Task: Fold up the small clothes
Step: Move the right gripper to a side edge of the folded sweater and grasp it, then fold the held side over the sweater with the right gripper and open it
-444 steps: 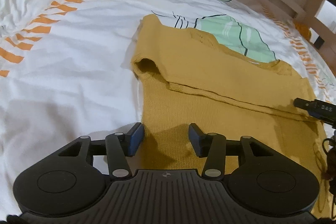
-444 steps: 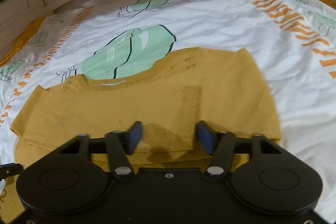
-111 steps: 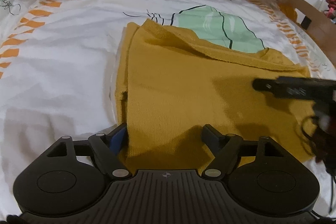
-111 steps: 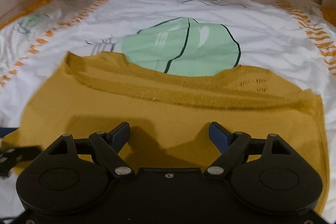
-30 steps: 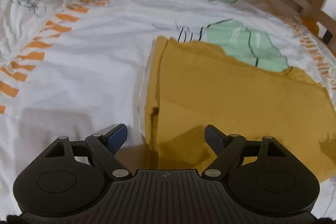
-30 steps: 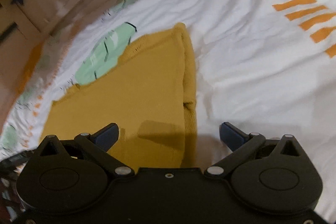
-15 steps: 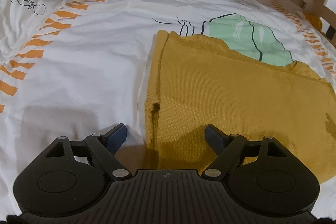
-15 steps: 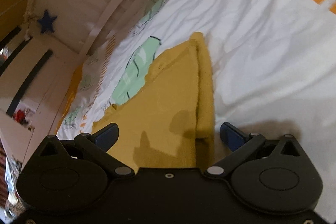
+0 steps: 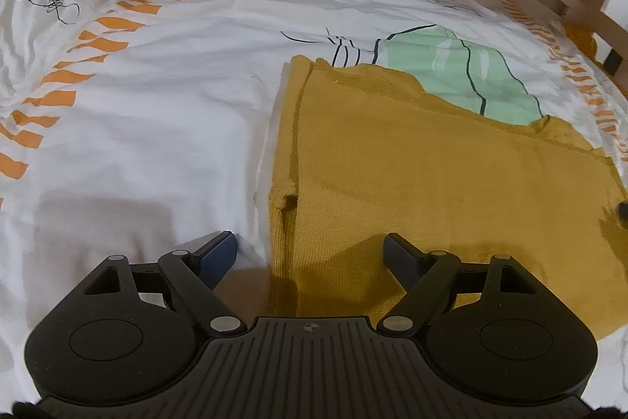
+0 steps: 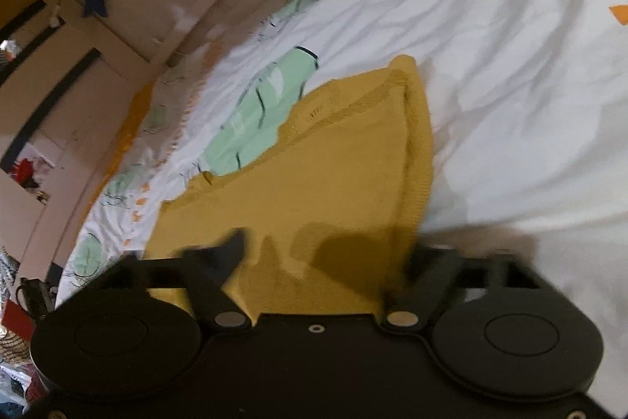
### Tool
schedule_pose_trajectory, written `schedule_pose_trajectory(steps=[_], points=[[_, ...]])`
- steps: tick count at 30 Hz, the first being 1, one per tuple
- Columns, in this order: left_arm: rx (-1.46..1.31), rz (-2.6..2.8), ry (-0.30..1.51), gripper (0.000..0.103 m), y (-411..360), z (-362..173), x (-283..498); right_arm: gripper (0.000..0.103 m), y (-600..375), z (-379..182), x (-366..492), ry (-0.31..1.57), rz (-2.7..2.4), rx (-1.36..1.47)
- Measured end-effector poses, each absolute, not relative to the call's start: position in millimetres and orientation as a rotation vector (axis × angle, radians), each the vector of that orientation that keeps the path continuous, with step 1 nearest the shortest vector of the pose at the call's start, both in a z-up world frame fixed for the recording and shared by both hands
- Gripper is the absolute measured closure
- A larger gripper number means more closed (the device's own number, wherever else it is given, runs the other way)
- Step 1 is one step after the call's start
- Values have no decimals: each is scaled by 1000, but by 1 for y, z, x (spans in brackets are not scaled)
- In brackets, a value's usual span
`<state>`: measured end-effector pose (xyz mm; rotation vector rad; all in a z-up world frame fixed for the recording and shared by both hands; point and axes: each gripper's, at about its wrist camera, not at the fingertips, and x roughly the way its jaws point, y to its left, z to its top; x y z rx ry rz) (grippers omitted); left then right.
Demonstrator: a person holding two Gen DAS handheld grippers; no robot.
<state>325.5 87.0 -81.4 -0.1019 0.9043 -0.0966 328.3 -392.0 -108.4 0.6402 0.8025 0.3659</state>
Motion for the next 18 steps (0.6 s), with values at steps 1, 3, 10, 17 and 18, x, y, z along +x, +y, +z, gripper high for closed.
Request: schedule_pose_trajectory(steps=[1, 3, 10, 17, 18], points=[[-107, -102, 907, 22, 88, -81, 326, 65, -391, -108, 329, 823, 348, 633], [-121, -112, 911, 22, 91, -78, 326, 75, -383, -102, 330, 825, 332, 604], [-163, -107, 889, 22, 107, -60, 325, 77, -335, -59, 332, 822, 297, 508], [-174, -106, 846, 22, 129, -39, 322, 77, -269, -18, 341, 820, 356, 457], [-179, -106, 840, 22, 133, -37, 322, 77, -255, -14, 343, 826, 366, 444]])
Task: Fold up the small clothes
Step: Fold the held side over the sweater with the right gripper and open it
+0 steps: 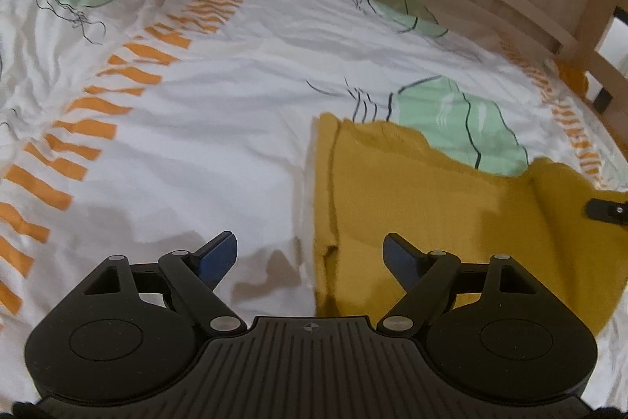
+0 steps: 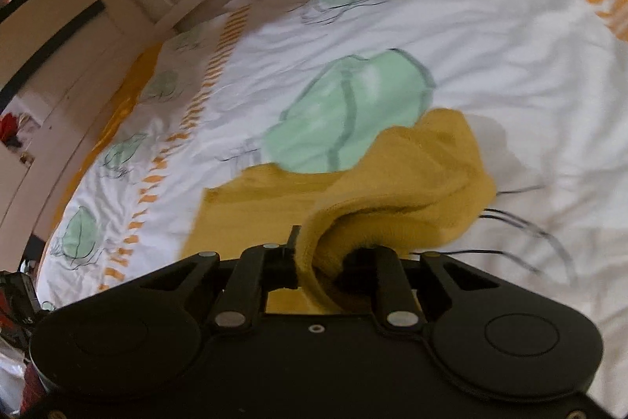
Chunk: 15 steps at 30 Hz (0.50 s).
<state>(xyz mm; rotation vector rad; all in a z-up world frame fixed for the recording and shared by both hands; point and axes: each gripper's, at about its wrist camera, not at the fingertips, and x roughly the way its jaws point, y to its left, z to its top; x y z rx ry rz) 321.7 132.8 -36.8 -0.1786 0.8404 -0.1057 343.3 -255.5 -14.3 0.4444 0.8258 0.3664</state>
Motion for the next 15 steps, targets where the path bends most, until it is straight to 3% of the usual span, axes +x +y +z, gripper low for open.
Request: schedule_pose_trajectory(steps=[15], points=[[-249, -66, 834, 22, 176, -30, 324, 77, -118, -34, 359, 882, 401, 261]])
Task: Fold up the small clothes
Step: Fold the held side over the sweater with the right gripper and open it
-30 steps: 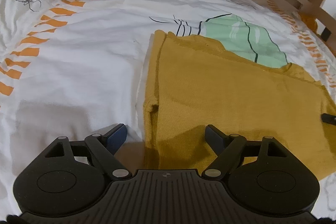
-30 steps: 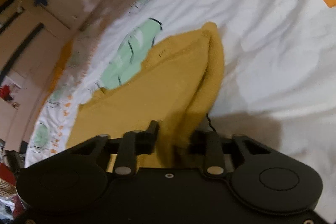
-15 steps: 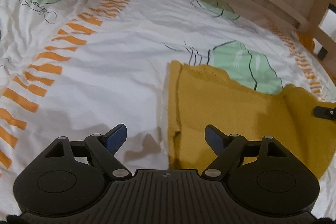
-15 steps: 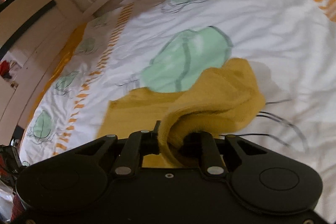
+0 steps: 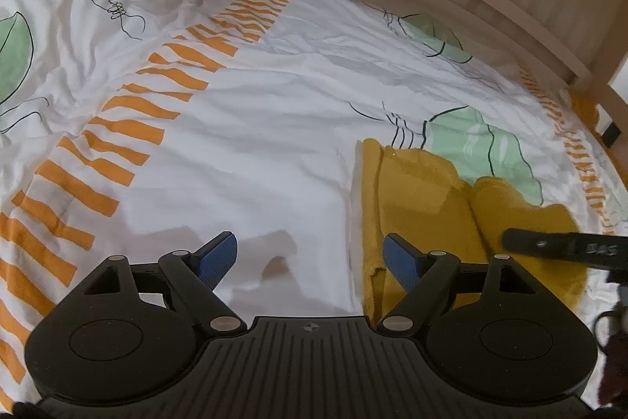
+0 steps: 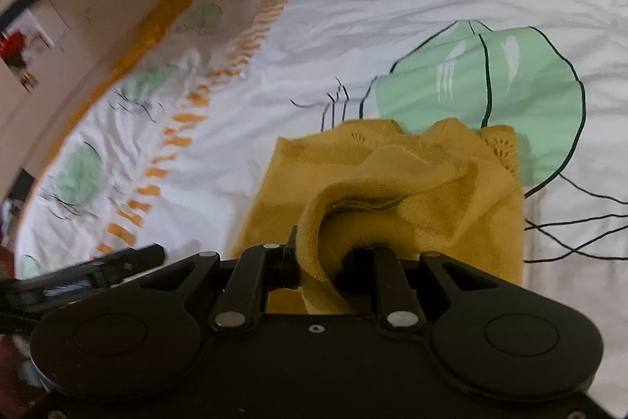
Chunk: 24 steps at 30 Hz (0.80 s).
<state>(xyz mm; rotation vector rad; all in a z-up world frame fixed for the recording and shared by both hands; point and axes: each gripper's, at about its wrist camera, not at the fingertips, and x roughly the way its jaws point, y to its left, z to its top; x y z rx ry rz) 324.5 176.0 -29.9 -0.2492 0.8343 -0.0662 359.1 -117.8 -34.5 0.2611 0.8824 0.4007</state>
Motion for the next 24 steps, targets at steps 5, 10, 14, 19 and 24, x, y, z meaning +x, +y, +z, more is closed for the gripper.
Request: schedule_pose_trajectory(steps=[5, 10, 14, 19, 24], points=[[-255, -61, 841, 22, 177, -32, 325, 77, -94, -41, 357, 878, 370, 176], [-269, -47, 835, 22, 181, -31, 324, 77, -68, -43, 355, 862, 384, 91], [-281, -39, 838, 22, 184, -32, 324, 75, -55, -45, 356, 855, 388, 69], [-288, -32, 835, 22, 185, -31, 324, 43, -54, -47, 359, 852, 440, 180], [-300, -22, 827, 22, 188, -29, 322, 40, -64, -33, 352, 780, 524, 268]])
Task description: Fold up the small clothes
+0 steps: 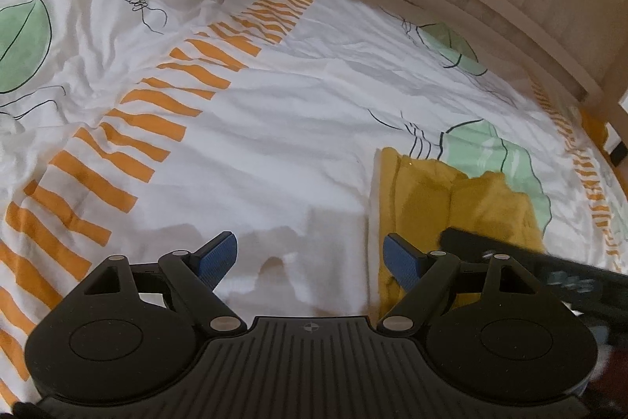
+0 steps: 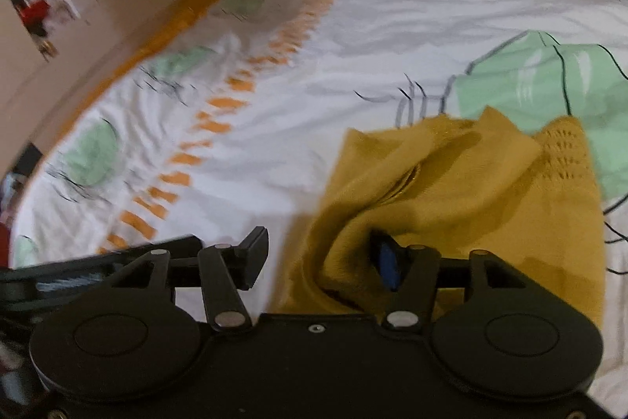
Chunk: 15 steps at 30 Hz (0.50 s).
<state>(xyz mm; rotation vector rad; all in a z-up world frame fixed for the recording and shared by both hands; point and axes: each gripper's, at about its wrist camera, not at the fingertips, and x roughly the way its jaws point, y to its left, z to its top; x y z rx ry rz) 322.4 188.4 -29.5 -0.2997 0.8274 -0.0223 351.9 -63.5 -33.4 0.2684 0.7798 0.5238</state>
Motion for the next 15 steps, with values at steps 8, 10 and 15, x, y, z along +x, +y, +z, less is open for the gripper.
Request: schedule_pose_trajectory(steps=[8, 10, 15], points=[[-306, -9, 829, 22, 191, -29, 323, 38, -97, -4, 338, 654, 562, 354], [-303, -12, 829, 22, 190, -30, 324, 36, -106, -4, 335, 642, 519, 317], [-292, -23, 830, 22, 187, -30, 324, 34, -116, -23, 327, 663, 392, 183]])
